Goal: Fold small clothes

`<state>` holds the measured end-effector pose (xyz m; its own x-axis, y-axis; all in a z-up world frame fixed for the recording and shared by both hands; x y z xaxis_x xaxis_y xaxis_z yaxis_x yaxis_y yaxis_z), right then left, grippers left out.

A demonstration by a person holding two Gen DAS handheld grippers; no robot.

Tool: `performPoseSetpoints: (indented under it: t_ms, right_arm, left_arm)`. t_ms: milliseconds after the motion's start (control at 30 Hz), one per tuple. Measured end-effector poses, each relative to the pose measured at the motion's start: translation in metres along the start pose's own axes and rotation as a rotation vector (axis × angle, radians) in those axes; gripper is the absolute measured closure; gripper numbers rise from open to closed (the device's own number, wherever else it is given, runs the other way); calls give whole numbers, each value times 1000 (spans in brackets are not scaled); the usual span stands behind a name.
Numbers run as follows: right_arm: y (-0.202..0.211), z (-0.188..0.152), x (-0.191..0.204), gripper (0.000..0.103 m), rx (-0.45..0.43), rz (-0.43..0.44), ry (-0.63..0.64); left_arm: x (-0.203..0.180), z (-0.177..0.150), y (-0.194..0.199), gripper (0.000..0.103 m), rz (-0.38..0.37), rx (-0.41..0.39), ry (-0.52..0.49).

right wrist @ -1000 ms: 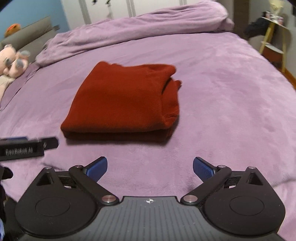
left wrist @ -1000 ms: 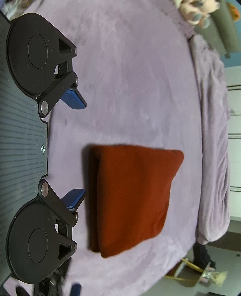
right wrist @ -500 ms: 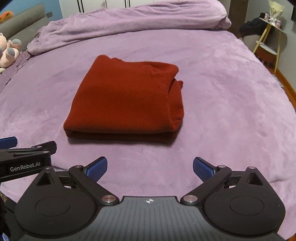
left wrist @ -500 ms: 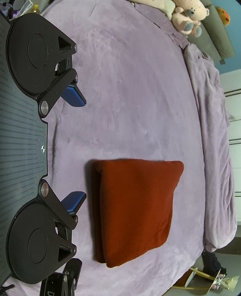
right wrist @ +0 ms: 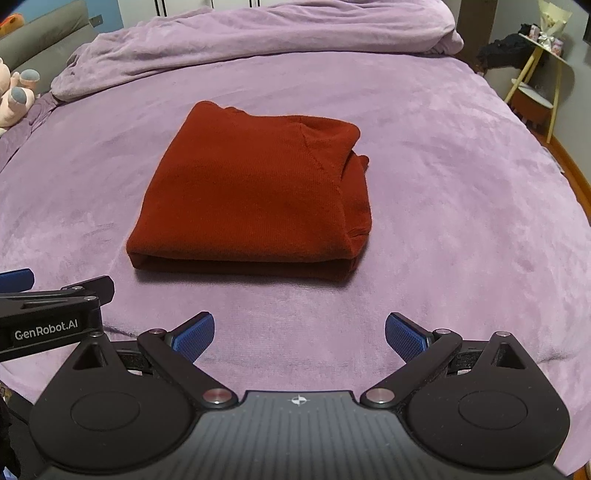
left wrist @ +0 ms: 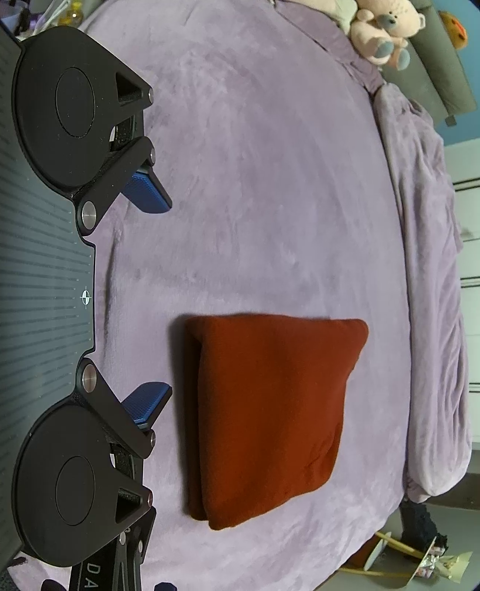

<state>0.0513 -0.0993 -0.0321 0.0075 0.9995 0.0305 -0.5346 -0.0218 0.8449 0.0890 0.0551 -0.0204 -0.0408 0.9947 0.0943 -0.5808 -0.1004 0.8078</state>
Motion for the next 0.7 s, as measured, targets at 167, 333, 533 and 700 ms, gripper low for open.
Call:
performPoseSetpoints:
  t_ms: [167,333,533,700]
  right_arm:
    - [-1,0,0,4,4,-7,-6]
    - [0,1,-3,4,-7,-10,-8]
    - [2,0,-4,4,-28,-24,10]
    - [3,0,-5,4,-33,-33,12]
  left_arm:
    - [-2,0,1,2,-3,3,-6]
    - [-3,0,1,2,-3,9,-16]
    - [-7,0,2,2,-7,8,-28]
    - [-8,0,2,2,-6,10,-30]
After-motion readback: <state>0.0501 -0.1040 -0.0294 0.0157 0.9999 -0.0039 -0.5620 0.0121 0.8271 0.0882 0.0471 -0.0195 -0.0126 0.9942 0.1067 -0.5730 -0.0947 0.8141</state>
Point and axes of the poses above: each gripper's, at about its wrist camera, not at the fingertips, and y roughly against the way its jaws point, x to its left, z to its top, the point moved 6 cm from there along -y, roughly the way its jaws point, and after that the axes turned 1 degree about -y, right-handed, at the moved point
